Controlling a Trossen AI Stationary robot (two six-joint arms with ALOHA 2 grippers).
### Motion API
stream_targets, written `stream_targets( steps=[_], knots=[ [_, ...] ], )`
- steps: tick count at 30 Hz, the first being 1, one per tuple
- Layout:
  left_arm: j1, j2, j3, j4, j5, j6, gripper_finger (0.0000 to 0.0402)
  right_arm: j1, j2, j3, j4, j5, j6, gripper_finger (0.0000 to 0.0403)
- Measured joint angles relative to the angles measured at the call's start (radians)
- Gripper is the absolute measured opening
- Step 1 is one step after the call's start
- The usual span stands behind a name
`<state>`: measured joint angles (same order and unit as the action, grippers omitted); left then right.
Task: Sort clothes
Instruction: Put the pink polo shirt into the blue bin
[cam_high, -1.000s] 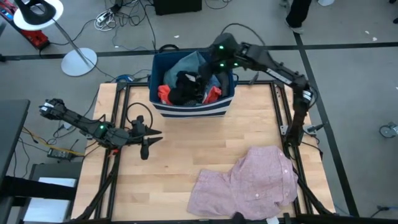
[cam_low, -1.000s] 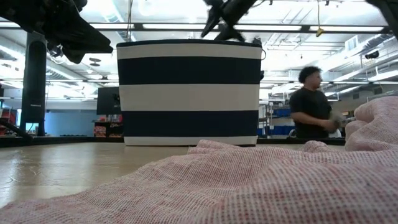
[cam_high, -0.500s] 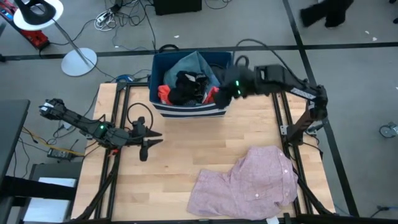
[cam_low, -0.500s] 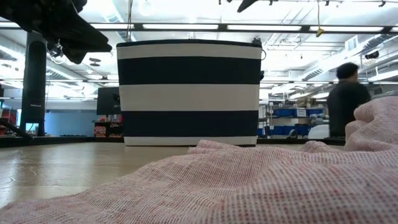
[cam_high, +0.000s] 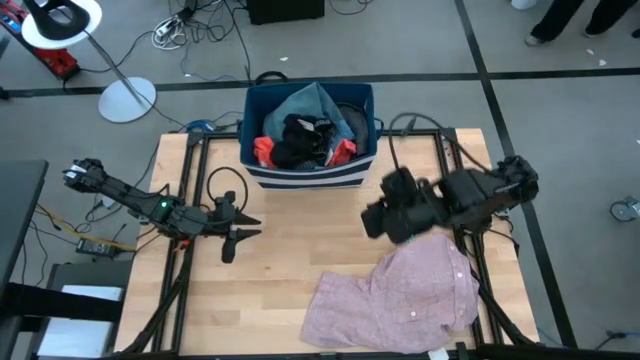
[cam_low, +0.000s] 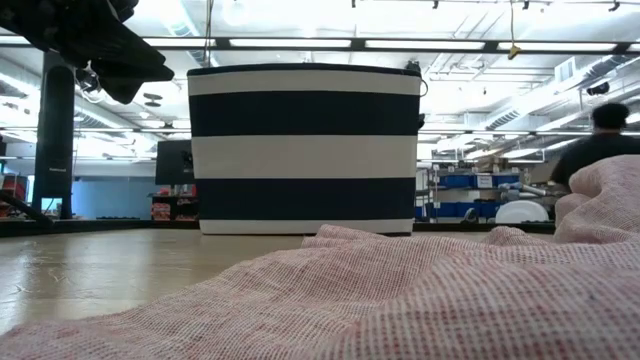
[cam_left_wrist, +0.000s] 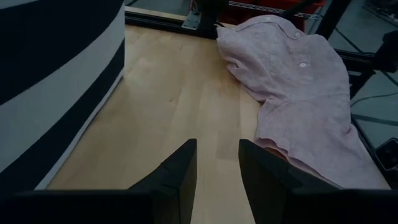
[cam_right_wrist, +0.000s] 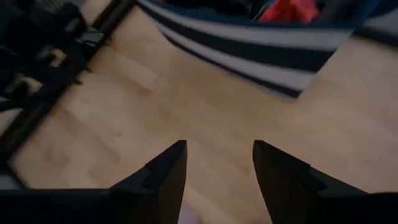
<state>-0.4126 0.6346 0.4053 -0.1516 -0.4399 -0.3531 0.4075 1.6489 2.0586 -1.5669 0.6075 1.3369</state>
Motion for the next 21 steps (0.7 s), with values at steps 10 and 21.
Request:
stream_targets(
  steps=[10, 21],
  knots=[
    [0.000, 0.000, 0.000, -0.004, 0.008, 0.006, 0.0124, 0.217, 0.002, -0.252, -0.002, -0.046, 0.521, 0.0181],
    [0.000, 0.000, 0.000, -0.004, 0.008, 0.008, 0.0124, 0.372, 0.002, -0.496, 0.032, -0.407, 0.934, 0.0180]
  ],
)
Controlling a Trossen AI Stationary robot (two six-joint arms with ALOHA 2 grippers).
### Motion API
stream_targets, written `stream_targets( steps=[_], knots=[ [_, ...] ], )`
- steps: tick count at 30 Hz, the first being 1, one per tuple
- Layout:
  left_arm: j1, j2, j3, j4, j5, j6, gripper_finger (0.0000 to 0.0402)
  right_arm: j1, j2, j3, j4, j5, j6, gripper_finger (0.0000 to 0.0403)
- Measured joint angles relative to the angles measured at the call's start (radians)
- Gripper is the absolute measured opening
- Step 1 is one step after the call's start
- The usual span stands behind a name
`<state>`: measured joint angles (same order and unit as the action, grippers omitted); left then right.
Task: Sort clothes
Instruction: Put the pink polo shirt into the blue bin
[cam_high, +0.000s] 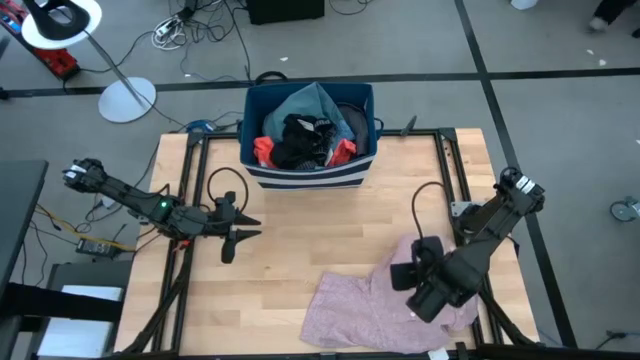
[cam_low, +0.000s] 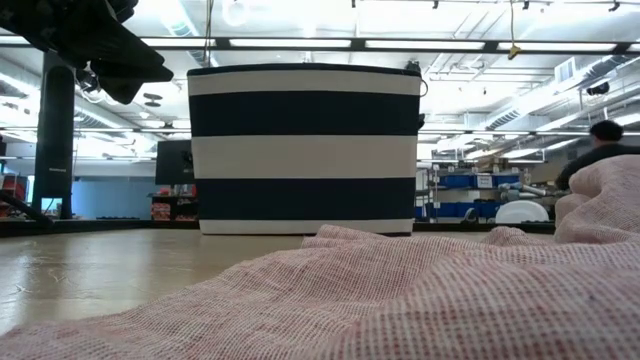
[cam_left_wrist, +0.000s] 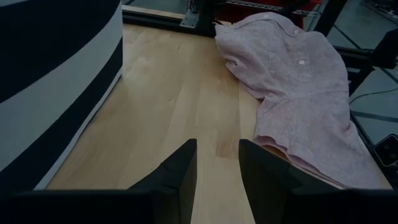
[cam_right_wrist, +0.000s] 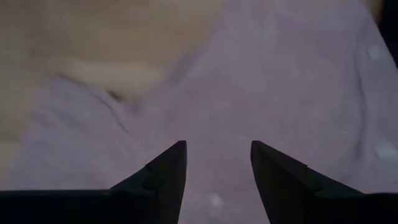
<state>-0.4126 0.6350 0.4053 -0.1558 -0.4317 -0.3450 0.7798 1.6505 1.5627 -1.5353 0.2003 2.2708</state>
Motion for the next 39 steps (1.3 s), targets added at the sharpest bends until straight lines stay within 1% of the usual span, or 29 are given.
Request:
stream_targets(
  steps=[2, 7, 9, 15, 17, 20, 26, 30, 35, 39],
  knots=[
    [0.000, 0.000, 0.000, 0.000, 0.000, 0.000, 0.0124, 0.005, 0.001, -0.018, -0.005, -0.041, 0.004, 0.0179],
    [0.000, 0.000, 0.000, 0.000, 0.024, 0.000, 0.0124, 0.040, 0.000, -0.050, -0.010, -0.052, -0.008, 0.0173],
    [0.000, 0.000, 0.000, -0.002, 0.038, 0.000, 0.0124, 0.059, 0.000, -0.060, -0.002, -0.072, -0.008, 0.0172],
    [0.000, 0.000, 0.000, -0.008, 0.044, 0.000, 0.0124, 0.079, 0.000, -0.094, 0.047, -0.074, -0.007, 0.0172],
    [0.000, 0.000, 0.000, -0.009, 0.044, 0.000, 0.0124, 0.076, 0.000, -0.107, 0.064, -0.071, -0.039, 0.0172],
    [0.000, 0.000, 0.000, -0.009, 0.044, 0.000, 0.0124, 0.066, 0.000, -0.135, 0.107, -0.066, -0.199, 0.0173],
    [0.000, 0.000, 0.000, -0.008, 0.044, 0.000, 0.0124, 0.032, 0.000, -0.167, 0.192, -0.148, -0.715, 0.0172],
    [0.000, 0.000, 0.000, -0.004, 0.061, 0.000, 0.0124, 0.010, 0.000, -0.193, 0.189, -0.178, -0.989, 0.0172],
    [0.000, 0.000, 0.000, -0.004, 0.078, 0.000, 0.0124, -0.016, 0.000, -0.264, 0.196, -0.201, -1.190, 0.0173],
    [0.000, 0.000, 0.000, -0.001, 0.078, 0.000, 0.0124, -0.019, 0.000, -0.344, 0.265, -0.202, -1.320, 0.0184]
  ],
)
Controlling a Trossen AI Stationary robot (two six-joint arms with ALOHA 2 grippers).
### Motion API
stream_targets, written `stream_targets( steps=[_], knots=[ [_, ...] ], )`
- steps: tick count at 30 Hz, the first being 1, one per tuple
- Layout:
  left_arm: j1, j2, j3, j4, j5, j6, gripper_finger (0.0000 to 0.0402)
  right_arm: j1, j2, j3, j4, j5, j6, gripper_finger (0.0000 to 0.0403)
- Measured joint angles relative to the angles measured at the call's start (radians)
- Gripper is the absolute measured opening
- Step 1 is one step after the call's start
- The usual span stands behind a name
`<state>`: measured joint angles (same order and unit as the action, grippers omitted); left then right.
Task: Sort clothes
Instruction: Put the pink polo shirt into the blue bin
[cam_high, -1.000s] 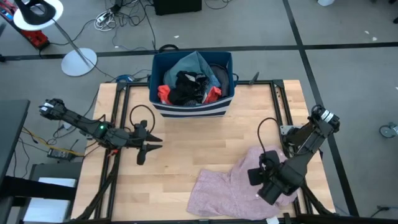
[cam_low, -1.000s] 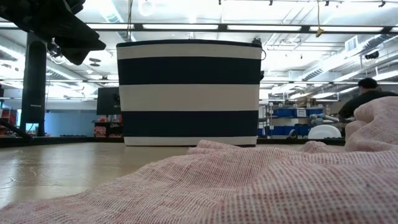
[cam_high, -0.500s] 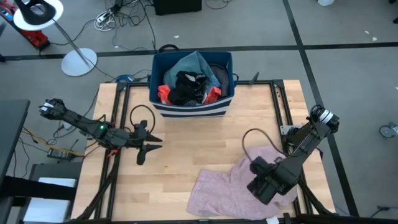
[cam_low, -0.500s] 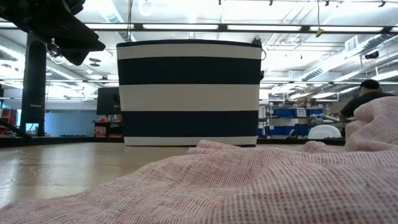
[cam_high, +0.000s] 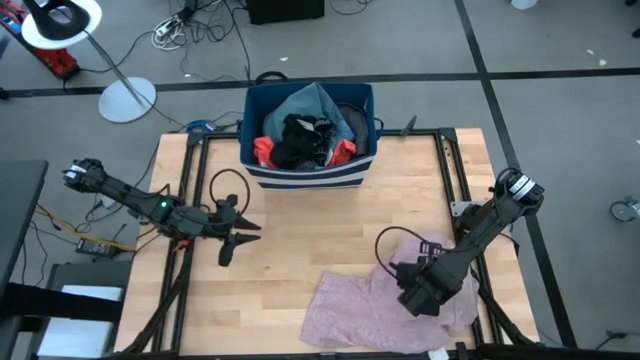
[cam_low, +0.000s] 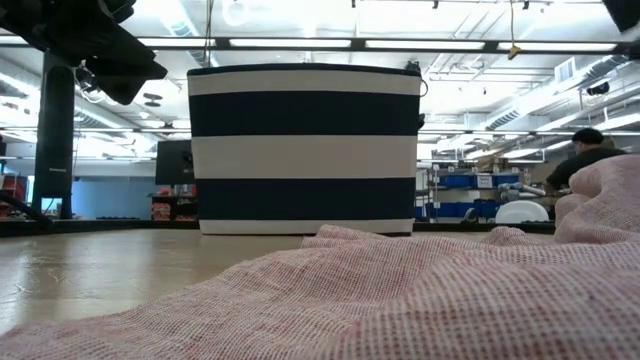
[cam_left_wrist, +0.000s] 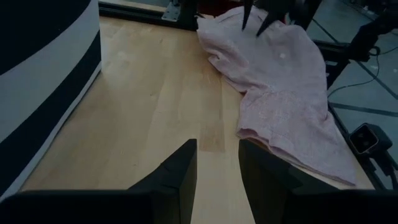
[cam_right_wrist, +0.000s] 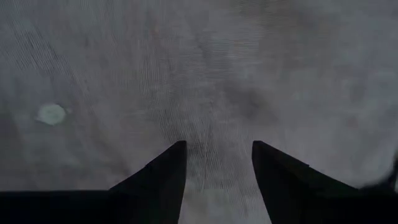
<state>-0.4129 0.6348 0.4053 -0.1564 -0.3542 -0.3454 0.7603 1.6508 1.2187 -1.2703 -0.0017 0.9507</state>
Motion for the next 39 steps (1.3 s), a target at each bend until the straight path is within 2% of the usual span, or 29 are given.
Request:
stream_targets(
  steps=[4, 10, 14, 17, 20, 23, 25, 29, 39],
  knots=[
    [0.000, 0.000, 0.000, 0.014, 0.000, 0.000, 0.0124, 0.001, 0.000, -0.102, 0.129, -0.023, -0.091, 0.0199],
    [0.000, 0.000, 0.000, 0.049, -0.003, -0.006, 0.0124, 0.001, 0.000, -0.260, 0.312, -0.030, -0.115, 0.0209],
    [0.000, 0.000, 0.000, 0.074, -0.003, -0.014, 0.0124, 0.000, -0.012, -0.357, 0.447, -0.050, -0.090, 0.0197],
    [0.000, 0.000, 0.000, 0.088, -0.010, -0.043, 0.0124, 0.000, -0.013, -0.378, 0.459, -0.035, -0.039, 0.0170],
    [0.000, 0.000, 0.000, 0.083, -0.014, -0.055, 0.0124, 0.000, -0.013, -0.378, 0.445, -0.022, -0.029, 0.0116],
    [0.000, 0.000, 0.000, 0.086, -0.015, -0.055, 0.0124, 0.000, -0.011, -0.370, 0.437, -0.017, -0.028, 0.0042],
    [0.000, 0.000, 0.000, 0.083, -0.018, -0.055, 0.0124, -0.001, -0.006, -0.355, 0.428, -0.009, -0.017, 0.0016],
    [0.000, 0.000, 0.000, 0.084, -0.019, -0.054, 0.0124, -0.017, 0.004, -0.301, 0.383, 0.013, 0.071, 0.0017],
    [0.000, 0.000, 0.000, 0.080, -0.019, -0.053, 0.0124, -0.109, 0.003, -0.096, 0.327, 0.128, 0.112, 0.0007]
  ],
)
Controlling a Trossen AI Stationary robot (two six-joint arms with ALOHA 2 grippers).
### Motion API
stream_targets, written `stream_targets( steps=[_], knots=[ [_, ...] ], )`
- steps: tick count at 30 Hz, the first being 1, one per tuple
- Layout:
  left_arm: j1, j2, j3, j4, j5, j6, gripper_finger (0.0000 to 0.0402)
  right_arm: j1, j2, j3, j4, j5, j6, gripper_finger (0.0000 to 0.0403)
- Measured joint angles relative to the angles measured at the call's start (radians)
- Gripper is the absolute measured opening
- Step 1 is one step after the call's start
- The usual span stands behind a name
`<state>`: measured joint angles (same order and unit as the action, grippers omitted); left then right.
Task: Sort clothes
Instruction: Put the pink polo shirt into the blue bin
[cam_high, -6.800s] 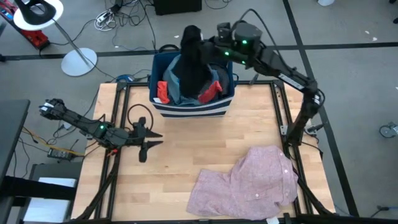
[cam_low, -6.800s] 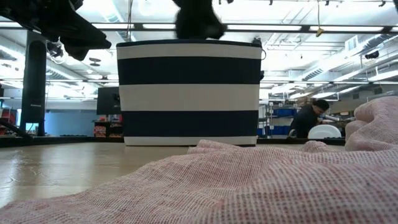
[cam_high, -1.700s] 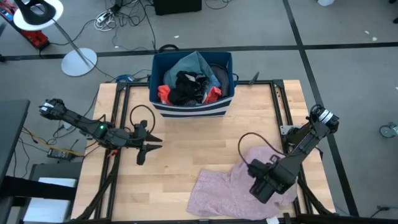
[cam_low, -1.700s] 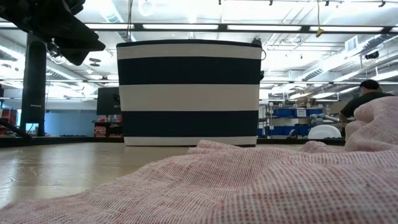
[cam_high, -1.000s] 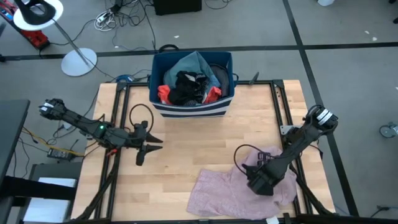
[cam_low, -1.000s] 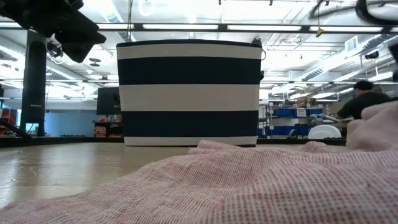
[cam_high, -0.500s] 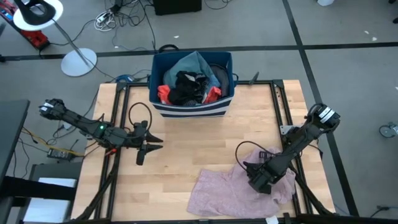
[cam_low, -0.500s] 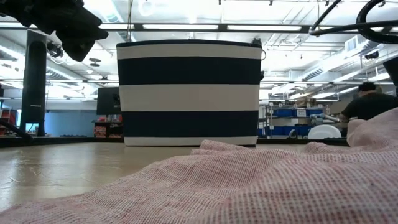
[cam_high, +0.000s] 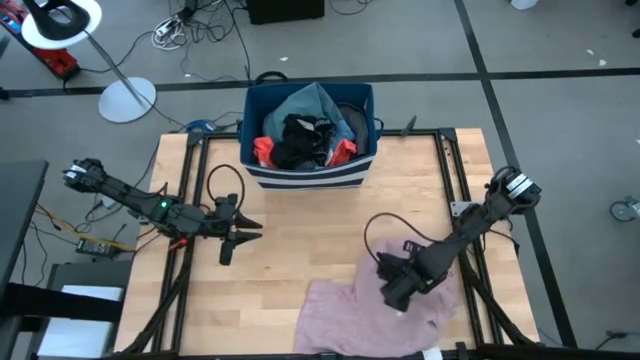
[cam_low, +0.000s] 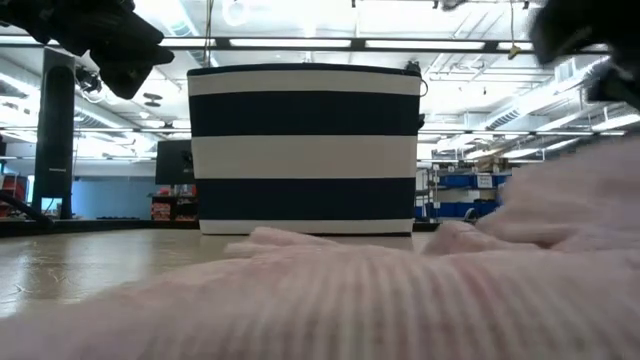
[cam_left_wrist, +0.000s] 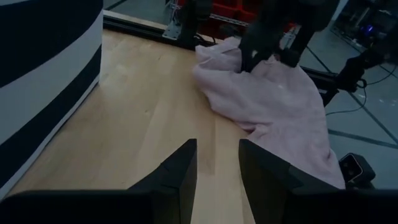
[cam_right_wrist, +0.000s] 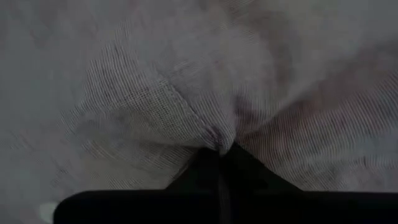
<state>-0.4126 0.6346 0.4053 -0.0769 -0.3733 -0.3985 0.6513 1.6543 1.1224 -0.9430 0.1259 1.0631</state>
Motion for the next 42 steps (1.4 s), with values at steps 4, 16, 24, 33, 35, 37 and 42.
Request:
stream_targets(
  steps=[4, 16, 24, 33, 35, 37, 42],
  knots=[
    [0.000, 0.000, 0.000, 0.001, 0.000, 0.000, 0.0124, -0.049, -0.001, 0.112, -0.049, 0.073, 0.011, 0.0006],
    [0.000, 0.000, 0.000, -0.004, 0.000, 0.001, 0.0124, -0.196, -0.005, 0.507, -0.303, 0.279, -0.057, 0.0006],
    [0.000, 0.000, 0.000, -0.005, 0.000, 0.001, 0.0124, -0.277, -0.005, 0.705, -0.310, 0.364, -0.178, 0.0006],
    [0.000, 0.000, 0.000, -0.008, 0.000, 0.001, 0.0124, -0.377, -0.005, 0.888, -0.242, 0.413, -0.333, 0.0006],
    [0.000, 0.000, 0.000, -0.013, 0.000, 0.001, 0.0124, -0.401, -0.005, 0.917, -0.193, 0.423, -0.379, 0.0006],
    [0.000, 0.000, 0.000, -0.021, 0.000, 0.001, 0.0124, -0.426, -0.005, 0.943, -0.159, 0.433, -0.429, 0.0006],
    [0.000, 0.000, 0.000, -0.023, 0.000, 0.000, 0.0124, -0.493, -0.005, 0.973, -0.058, 0.467, -0.520, 0.0006]
  ],
)
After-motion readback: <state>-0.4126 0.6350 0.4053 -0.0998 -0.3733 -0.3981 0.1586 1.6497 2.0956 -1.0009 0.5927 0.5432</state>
